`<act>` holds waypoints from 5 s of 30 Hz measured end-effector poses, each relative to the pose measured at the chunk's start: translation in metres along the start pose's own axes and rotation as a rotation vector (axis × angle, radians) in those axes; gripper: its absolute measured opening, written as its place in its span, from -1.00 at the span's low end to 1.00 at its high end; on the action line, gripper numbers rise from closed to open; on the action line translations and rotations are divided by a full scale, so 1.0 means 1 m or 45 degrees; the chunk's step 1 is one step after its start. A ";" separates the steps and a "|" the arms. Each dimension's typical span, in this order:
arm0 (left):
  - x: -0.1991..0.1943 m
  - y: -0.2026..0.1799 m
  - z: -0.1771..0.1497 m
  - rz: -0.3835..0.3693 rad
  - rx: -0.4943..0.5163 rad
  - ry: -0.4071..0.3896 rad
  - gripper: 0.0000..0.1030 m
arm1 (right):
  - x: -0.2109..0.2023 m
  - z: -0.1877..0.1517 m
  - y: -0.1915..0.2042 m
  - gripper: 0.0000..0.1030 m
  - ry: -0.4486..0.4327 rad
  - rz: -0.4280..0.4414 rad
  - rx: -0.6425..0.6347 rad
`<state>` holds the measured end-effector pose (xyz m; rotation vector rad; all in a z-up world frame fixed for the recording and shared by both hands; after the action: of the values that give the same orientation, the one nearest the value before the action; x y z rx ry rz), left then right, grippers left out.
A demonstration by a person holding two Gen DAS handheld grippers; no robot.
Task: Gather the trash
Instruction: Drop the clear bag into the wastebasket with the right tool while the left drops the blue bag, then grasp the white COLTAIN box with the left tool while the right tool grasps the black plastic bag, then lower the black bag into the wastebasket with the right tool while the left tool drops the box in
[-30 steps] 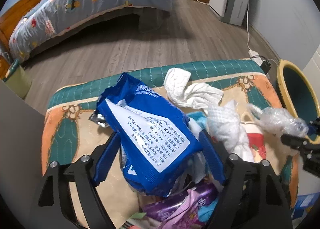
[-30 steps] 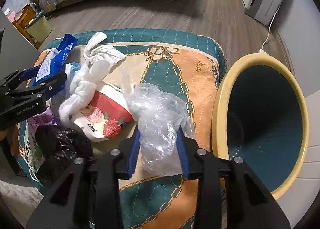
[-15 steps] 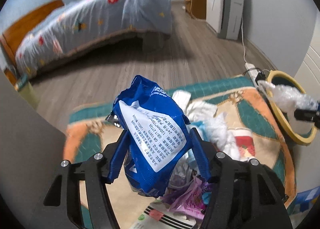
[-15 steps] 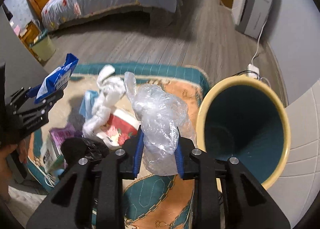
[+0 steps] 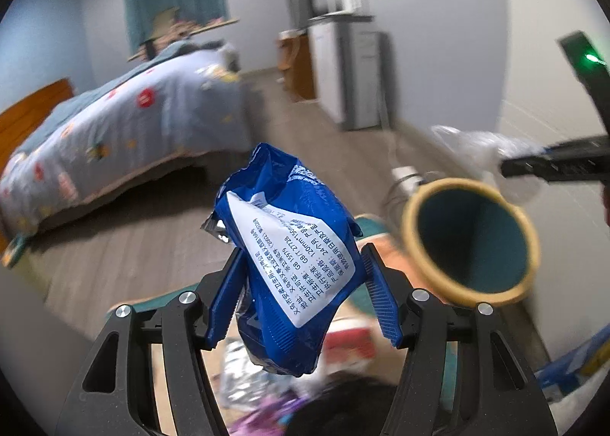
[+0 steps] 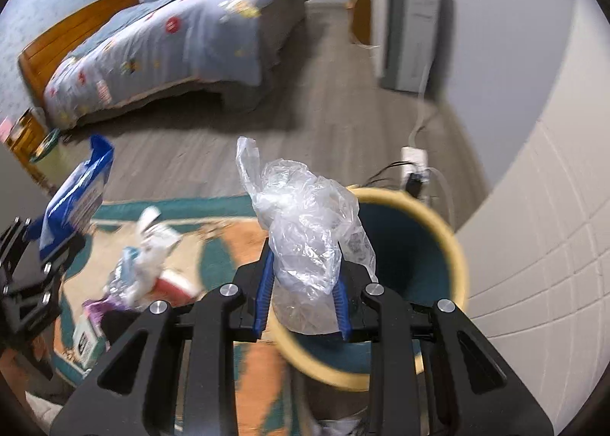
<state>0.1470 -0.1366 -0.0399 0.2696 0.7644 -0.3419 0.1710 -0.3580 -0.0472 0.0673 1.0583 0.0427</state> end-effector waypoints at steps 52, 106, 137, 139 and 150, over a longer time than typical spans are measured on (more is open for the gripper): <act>0.007 -0.052 0.012 -0.188 0.002 0.006 0.89 | 0.048 -0.017 -0.062 0.89 0.115 -0.208 0.200; 0.031 0.085 -0.207 0.011 -0.140 0.686 0.90 | 0.104 -0.108 0.188 0.89 0.450 0.121 -0.141; -0.003 0.110 -0.169 0.076 -0.261 0.509 0.54 | 0.035 -0.068 0.214 -0.94 0.219 0.328 -0.362; -0.009 0.111 -0.163 0.084 -0.272 0.474 0.54 | 0.028 -0.060 0.209 -0.94 0.175 0.316 -0.346; -0.039 0.105 -0.123 0.085 -0.282 0.285 0.54 | 0.010 -0.028 0.170 -0.94 0.037 0.259 -0.203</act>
<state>0.0858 0.0114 -0.0850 0.1253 1.0035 -0.1628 0.1512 -0.1869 -0.0568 0.0299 1.0705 0.3121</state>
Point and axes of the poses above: each gripper's, at about its wrist camera, not at the fingertips, and x roughly the way its jaws point, y to its left, z to its top, the point moved 3 cm from there along x, roughly the way its jaws point, and after that the axes turned 7 degrees about y, right-handed, at the moved point
